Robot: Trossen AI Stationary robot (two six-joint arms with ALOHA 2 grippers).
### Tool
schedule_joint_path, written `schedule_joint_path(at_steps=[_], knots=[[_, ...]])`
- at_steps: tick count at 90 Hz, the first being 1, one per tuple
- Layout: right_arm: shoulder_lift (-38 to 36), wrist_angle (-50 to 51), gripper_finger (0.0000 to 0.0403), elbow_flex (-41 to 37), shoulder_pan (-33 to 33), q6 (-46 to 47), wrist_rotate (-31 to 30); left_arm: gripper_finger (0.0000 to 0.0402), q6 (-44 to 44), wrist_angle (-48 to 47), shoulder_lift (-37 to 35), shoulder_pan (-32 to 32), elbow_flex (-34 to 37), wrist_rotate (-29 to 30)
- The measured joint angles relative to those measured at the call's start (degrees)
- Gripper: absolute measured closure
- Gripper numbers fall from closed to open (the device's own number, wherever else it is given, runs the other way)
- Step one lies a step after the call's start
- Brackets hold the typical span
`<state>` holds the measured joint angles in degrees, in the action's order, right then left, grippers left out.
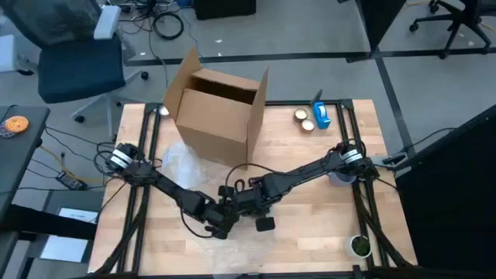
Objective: Wrap mug
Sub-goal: Wrap the orange mug with bubble wrap
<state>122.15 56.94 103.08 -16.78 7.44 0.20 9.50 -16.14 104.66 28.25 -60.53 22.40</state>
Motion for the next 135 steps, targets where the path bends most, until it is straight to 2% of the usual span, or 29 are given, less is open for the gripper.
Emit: schedule_joint_path(at_steps=[10, 20, 46, 62, 71, 84, 90, 102, 115, 135], knots=[[-0.23, -2.11, 0.0403, -3.03, 1.24, 0.0, 0.47, 0.0323, 0.18, 0.25, 0.0, 0.0, 0.1, -0.09], [-0.22, -1.39, 0.0403, -2.9, 2.05, 0.01, 1.62, 0.0323, 0.15, 3.29, 0.0, 0.0, 0.09, 0.01], [0.14, 13.37, 0.0403, 11.07, 0.8, 1.16, -0.69, 0.0323, -2.32, 16.05, 0.55, -0.07, 0.04, 0.21], [0.11, 18.51, 0.0403, 15.39, -1.21, 2.89, -3.8, 0.0323, -3.3, 18.53, 2.37, -0.11, 0.02, 0.43], [0.11, 20.45, 0.0403, 15.38, -1.86, 3.47, -4.57, 0.0323, -3.3, 19.01, 3.7, -0.13, 0.04, 0.34], [0.15, 21.19, 0.0403, 13.0, -2.07, 3.45, -12.05, 0.0323, -3.46, 20.49, 5.04, -0.13, 0.04, 0.16], [0.1, 20.58, 0.0403, 11.52, -1.97, 3.4, -13.56, 0.0323, -3.5, 21.05, 5.45, -0.13, 0.04, 0.14], [0.46, 16.28, 0.0403, 7.2, -1.26, 2.9, -12.22, 0.0323, -4.06, 21.71, 5.7, -0.47, 0.04, 0.12], [0.39, 8.42, 0.0403, 2.57, -1.04, 1.83, -7.7, 0.0323, -3.99, 22.01, 5.75, -1.2, 0.15, -0.43], [0.48, 7.78, 0.0403, 3.22, -1.0, 1.75, -5.65, 0.0323, -4.64, 22.82, 5.77, -1.14, 0.85, 0.62]])
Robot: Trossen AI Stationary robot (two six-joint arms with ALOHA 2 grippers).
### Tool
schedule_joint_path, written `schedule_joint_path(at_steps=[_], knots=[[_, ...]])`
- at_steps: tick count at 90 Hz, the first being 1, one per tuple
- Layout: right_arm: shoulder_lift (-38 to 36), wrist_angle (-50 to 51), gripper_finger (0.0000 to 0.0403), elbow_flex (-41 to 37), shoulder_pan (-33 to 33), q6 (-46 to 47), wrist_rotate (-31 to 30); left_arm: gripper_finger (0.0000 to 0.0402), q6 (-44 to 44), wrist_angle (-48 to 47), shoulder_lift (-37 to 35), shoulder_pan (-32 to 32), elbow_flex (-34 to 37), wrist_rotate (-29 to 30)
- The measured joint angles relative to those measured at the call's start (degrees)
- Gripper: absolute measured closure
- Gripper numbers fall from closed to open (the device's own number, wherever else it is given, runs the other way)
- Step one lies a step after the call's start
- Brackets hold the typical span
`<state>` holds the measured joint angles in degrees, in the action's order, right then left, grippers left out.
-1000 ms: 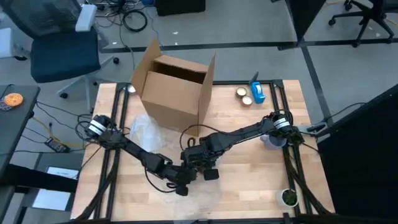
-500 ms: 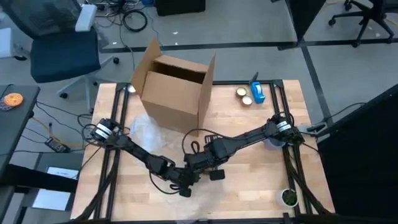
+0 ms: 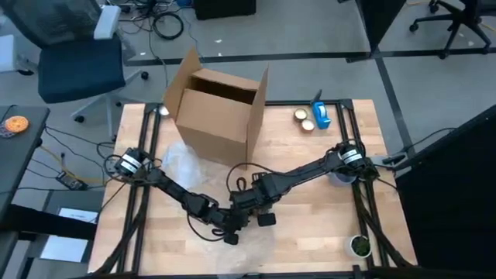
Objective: Wrap mug
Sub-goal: Wrap the orange mug with bubble wrap
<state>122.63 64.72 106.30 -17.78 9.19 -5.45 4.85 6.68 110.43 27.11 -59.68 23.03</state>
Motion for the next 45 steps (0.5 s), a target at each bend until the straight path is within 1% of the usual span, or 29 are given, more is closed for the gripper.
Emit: schedule_joint_path(at_steps=[8, 14, 32, 45], knots=[[0.07, 4.32, 0.0403, 3.71, -0.53, 0.07, -0.36, 0.0323, 0.08, -0.08, 0.0, -0.04, 0.0, 0.25], [0.07, 8.8, 0.0403, 7.03, -1.44, 0.13, -2.01, 0.0323, 0.08, -0.52, 0.0, -0.11, -0.02, 0.65], [0.04, 19.32, 0.0403, 16.59, -4.41, 2.8, -10.33, 0.0323, 0.08, -0.47, 0.0, -0.09, -0.02, 0.72], [0.0, 25.5, 0.0403, 18.35, -5.92, 5.06, -16.72, 0.0323, 0.15, -0.55, 0.0, -0.07, -0.02, 0.64]])
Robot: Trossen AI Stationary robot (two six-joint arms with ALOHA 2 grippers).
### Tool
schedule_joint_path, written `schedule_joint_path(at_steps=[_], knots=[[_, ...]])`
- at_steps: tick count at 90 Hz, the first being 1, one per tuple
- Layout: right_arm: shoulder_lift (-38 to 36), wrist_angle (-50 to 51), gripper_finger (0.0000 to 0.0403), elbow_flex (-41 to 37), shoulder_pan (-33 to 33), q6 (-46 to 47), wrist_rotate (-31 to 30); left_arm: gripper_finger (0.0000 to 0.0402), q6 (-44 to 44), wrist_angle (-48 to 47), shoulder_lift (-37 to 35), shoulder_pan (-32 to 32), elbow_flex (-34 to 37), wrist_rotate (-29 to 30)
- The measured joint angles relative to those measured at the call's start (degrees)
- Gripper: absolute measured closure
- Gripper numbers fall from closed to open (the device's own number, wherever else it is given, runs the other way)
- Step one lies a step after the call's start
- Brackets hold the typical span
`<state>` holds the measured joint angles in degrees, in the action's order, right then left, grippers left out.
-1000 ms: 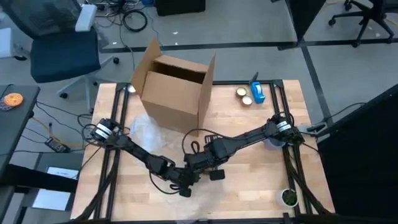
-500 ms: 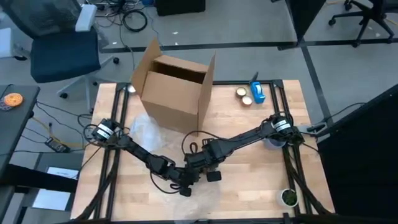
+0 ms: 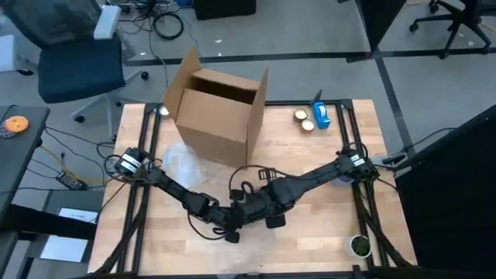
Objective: Wrap mug
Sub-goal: Wrap the orange mug with bubble wrap
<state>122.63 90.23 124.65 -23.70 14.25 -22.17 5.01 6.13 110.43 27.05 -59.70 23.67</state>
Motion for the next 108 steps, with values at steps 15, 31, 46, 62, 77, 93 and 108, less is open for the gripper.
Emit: schedule_joint_path(at_steps=[15, 31, 46, 62, 77, 93, 108], knots=[[0.02, -2.5, 0.0403, -2.76, 1.19, 0.49, -1.78, 0.0323, 0.16, -0.12, 0.0, 0.02, 0.0, -0.32], [0.21, -8.32, 0.0403, -8.99, 3.7, -1.75, 1.89, 0.0323, 0.16, -0.65, 0.0, 0.02, 0.0, -0.36], [0.03, -17.54, 0.0403, -13.94, 4.72, -4.18, 7.08, 0.0323, 0.16, -0.75, 0.0, 0.03, 0.0, -0.36], [-0.08, -23.4, 0.0403, -18.69, 4.74, -4.88, 8.63, 0.0323, 0.19, -0.79, 0.0, 0.07, 0.0, -0.43], [-0.31, -25.5, 0.0403, -21.02, 4.76, -4.86, 9.33, 0.0323, 0.16, -1.06, 0.0, 0.07, 0.0, -0.42], [-0.02, -22.9, 0.0403, -17.43, 4.69, -5.3, 10.22, 0.0323, 0.18, -1.02, 0.0, 0.11, 0.0, -0.52], [-1.5, -16.2, 0.0403, -10.37, 3.79, -4.29, 7.21, 0.0323, 0.19, -1.24, -0.02, 0.07, 0.0, -0.38]])
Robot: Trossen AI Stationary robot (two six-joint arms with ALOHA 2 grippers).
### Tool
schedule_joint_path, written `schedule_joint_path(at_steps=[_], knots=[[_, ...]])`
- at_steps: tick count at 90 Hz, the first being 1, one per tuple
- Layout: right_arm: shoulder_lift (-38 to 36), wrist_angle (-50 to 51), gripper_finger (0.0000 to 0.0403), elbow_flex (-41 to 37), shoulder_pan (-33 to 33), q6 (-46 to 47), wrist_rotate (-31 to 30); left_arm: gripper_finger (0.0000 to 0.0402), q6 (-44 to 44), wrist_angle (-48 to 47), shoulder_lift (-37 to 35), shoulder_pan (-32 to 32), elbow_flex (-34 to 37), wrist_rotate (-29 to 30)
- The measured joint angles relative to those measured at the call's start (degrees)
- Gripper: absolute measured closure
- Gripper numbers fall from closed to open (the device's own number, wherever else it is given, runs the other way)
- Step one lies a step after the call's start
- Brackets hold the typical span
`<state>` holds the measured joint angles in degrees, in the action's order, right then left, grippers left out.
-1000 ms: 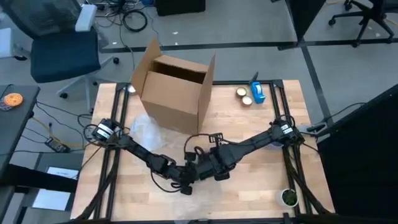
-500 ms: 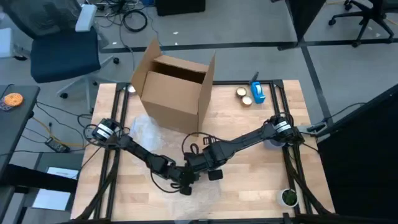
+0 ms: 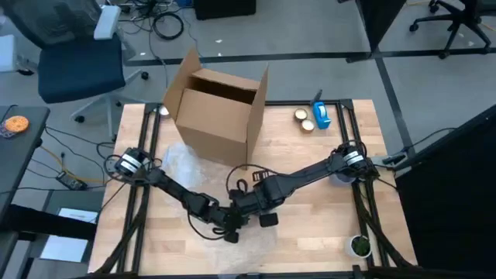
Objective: Wrap mug
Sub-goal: Wrap the orange mug with bubble wrap
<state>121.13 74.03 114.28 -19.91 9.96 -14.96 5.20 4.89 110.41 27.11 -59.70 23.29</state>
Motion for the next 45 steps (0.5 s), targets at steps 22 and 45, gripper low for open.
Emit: schedule_joint_path(at_steps=[22, 45], knots=[[-1.65, 2.12, 0.0403, 1.62, -1.1, 1.84, -1.75, 0.0323, 0.08, -0.05, 0.0, 0.0, 0.0, 0.01], [-1.72, -2.82, 0.0403, -6.1, 0.36, 1.95, -3.19, 0.0323, 0.9, -0.12, 0.0, 0.0, 0.0, 0.02]])
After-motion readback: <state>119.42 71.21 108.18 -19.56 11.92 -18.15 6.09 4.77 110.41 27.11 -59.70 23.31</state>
